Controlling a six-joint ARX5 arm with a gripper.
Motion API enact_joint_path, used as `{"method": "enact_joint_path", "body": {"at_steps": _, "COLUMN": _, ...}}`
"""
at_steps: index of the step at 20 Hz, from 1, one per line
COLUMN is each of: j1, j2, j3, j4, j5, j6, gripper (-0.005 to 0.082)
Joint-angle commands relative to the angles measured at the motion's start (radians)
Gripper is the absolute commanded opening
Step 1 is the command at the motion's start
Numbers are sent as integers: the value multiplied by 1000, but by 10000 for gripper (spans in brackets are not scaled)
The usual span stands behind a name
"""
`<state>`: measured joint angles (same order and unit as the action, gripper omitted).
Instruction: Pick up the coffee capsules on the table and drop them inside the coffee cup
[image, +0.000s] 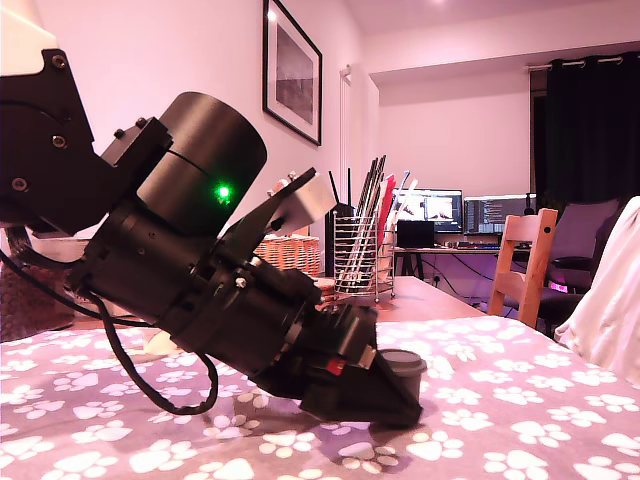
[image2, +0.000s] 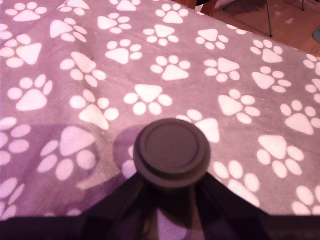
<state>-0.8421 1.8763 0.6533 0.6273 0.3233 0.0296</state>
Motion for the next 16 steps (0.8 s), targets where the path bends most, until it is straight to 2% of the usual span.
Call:
{"method": "enact_joint_path", "body": {"at_steps": 1, "j1": -4, "j2": 16, "j3": 4, "j4": 2, "j5": 1, "j6": 6, "gripper": 227}}
{"method": "enact_joint_path", "body": {"at_steps": 7, "j1": -4, "j2": 13, "j3": 4, "j4": 42, "j5": 21, "j6": 5, "gripper": 227}}
{"method": "enact_joint_path", "body": {"at_steps": 12, "j1": 0, "j2": -8, "j3": 4, "j4": 43, "j5": 94, "j6": 5, "gripper": 227}}
{"method": "enact_joint_path", "body": {"at_steps": 16, "j1": 2, "j2": -64, "j3": 4, "j4": -5, "j5": 95, "j6": 5, "gripper": 227}}
